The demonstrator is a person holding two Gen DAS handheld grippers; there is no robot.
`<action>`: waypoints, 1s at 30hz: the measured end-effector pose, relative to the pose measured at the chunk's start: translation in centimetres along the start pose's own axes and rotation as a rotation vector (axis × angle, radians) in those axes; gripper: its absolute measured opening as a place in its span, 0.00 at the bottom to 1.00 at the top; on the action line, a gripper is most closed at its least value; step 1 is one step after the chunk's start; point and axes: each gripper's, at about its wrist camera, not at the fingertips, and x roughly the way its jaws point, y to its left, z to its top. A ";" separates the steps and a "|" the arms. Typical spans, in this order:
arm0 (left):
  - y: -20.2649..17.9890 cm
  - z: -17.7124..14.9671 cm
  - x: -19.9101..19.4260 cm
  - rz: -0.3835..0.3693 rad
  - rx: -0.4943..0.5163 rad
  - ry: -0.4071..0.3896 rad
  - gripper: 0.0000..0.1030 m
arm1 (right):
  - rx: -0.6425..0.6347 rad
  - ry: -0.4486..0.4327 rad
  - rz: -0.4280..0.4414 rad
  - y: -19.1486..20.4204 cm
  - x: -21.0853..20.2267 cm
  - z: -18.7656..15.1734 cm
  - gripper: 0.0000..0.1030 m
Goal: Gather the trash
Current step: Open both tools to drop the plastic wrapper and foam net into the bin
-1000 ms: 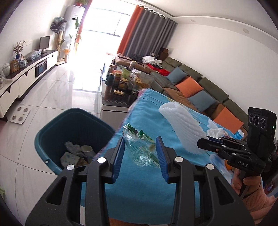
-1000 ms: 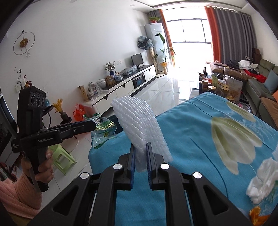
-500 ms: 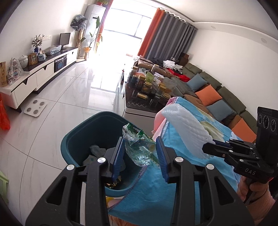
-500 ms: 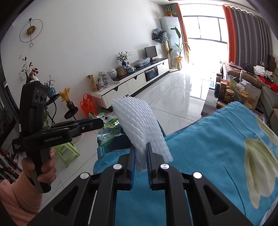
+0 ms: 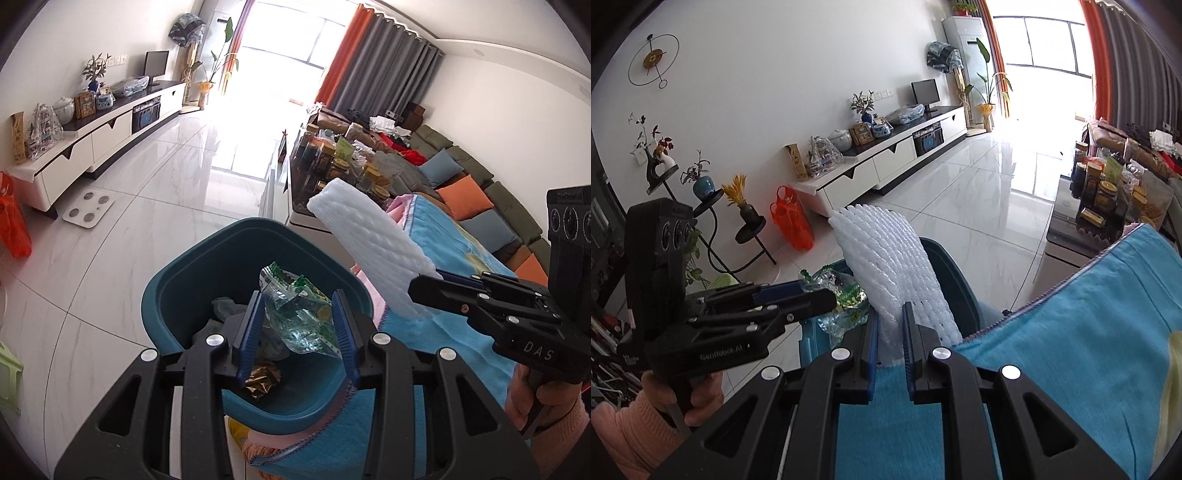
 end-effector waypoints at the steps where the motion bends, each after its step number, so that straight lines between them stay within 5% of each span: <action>1: 0.2 0.0 0.2 0.002 -0.004 0.004 0.37 | 0.008 0.008 0.002 -0.1 0.6 0.2 0.11; 12: 0.7 0.2 3.7 0.024 -0.023 0.058 0.39 | 0.100 0.097 0.007 -1.2 4.6 0.2 0.20; 19: 1.3 0.0 5.6 0.045 -0.041 0.082 0.52 | 0.141 0.067 0.006 -1.7 3.7 0.1 0.31; 30: 0.3 0.1 2.5 0.027 -0.021 0.009 0.54 | 0.142 0.007 0.027 -2.2 0.0 -1.2 0.32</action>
